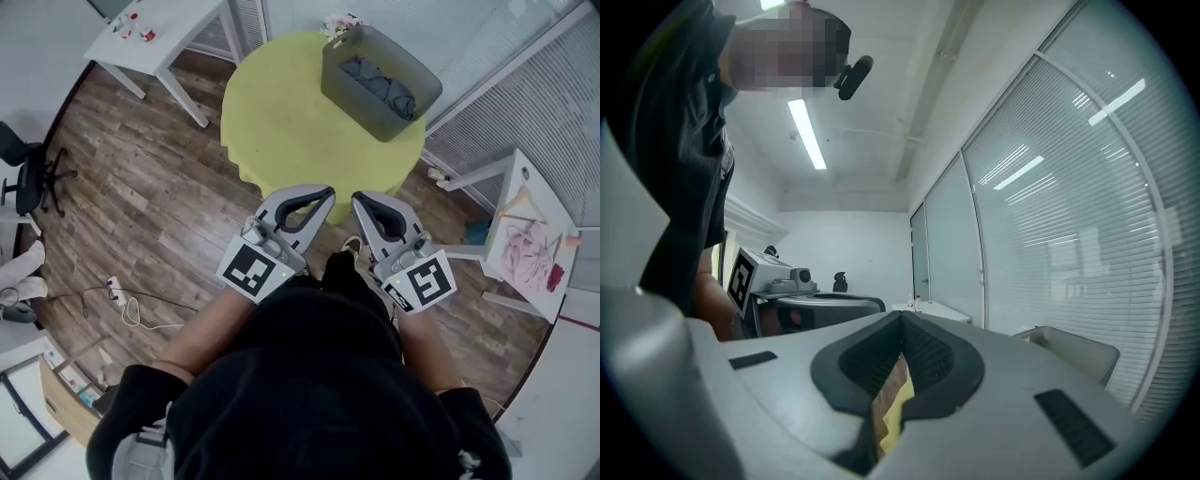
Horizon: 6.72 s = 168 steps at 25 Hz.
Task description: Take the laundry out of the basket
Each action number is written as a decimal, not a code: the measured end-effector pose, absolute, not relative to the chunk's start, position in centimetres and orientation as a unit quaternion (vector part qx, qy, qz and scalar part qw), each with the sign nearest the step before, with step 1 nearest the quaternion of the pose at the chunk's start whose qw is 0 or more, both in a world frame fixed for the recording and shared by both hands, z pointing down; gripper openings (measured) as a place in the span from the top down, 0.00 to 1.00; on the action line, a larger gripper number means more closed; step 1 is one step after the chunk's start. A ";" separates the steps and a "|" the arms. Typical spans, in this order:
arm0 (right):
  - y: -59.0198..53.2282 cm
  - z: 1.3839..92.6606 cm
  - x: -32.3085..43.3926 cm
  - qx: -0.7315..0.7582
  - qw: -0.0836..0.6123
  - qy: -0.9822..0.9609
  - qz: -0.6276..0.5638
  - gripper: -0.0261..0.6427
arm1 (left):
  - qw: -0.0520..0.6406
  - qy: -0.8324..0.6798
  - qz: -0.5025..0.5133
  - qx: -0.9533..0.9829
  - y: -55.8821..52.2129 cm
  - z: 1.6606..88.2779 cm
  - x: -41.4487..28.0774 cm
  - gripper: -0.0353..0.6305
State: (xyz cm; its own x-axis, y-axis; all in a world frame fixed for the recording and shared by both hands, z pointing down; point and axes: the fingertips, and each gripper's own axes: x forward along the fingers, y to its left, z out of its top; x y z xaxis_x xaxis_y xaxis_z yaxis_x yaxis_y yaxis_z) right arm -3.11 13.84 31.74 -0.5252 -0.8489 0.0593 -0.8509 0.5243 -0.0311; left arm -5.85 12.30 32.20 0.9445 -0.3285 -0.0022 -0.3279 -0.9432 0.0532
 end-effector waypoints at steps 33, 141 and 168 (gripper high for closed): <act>-1.2 32.4 13.4 0.421 0.008 -0.906 0.034 0.93 | 0.015 -0.238 0.020 0.971 -1.8 32.2 10.6 0.93; -29.4 80.2 28.3 0.343 0.497 -0.699 0.383 0.32 | 0.009 -0.138 0.042 0.989 -35.2 49.0 26.9 0.93; -25.4 60.0 27.0 0.338 0.474 -0.756 0.300 0.42 | -0.051 -0.221 0.011 0.974 -29.5 38.1 20.6 0.93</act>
State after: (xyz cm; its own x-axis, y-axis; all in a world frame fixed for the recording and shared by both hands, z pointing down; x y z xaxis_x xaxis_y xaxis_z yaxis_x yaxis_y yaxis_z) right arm 27.02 -25.41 59.98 -0.3219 -0.2265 0.9193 -0.7954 0.5914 -0.1328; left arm 20.58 -29.45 38.13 0.9021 -0.4315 -0.0017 -0.4293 -0.8972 -0.1033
